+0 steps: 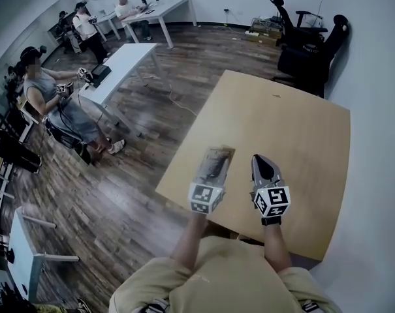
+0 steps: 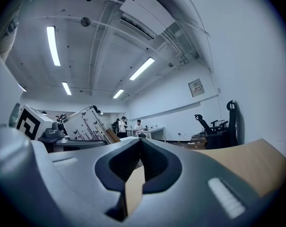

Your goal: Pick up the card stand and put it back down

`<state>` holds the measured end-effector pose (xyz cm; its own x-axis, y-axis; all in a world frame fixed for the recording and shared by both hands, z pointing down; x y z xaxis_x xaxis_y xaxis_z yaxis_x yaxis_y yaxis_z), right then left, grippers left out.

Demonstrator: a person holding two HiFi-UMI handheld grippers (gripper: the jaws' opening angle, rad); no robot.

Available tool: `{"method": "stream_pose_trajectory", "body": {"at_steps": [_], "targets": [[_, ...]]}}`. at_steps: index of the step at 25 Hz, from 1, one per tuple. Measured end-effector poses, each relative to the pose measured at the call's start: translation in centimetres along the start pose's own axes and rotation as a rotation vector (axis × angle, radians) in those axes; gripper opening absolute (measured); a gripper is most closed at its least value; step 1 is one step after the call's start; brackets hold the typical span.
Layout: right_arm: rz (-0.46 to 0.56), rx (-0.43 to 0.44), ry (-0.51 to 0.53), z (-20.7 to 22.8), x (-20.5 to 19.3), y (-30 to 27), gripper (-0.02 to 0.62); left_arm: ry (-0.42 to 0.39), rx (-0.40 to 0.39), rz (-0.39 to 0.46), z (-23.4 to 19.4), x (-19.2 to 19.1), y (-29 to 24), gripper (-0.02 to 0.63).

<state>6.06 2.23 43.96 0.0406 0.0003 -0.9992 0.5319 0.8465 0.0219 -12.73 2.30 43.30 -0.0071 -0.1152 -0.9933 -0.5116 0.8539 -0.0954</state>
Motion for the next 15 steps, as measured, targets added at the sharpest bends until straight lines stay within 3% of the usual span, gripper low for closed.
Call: {"method": "stream_pose_trajectory", "body": {"at_steps": [7, 15], "targets": [[0.040, -0.012, 0.003, -0.4, 1.1, 1.4, 0.005, -0.024, -0.017, -0.003, 1.1, 0.3, 0.9, 0.044], [0.027, -0.161, 0.022, 0.8, 0.9, 1.1, 0.005, -0.039, -0.184, -0.027, -0.1, 0.3, -3.1, 0.044]]}}
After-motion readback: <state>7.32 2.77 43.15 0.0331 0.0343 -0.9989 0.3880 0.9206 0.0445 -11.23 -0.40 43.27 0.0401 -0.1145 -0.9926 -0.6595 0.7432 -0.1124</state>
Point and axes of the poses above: the fingertips, and each gripper's own axes: y backward along the fingers, z to its right, x out of its top, the point moved 9 cm from there along y, backward along the fingers, and after that the axes turned 7 degrees about y, right-handed, at the moved point
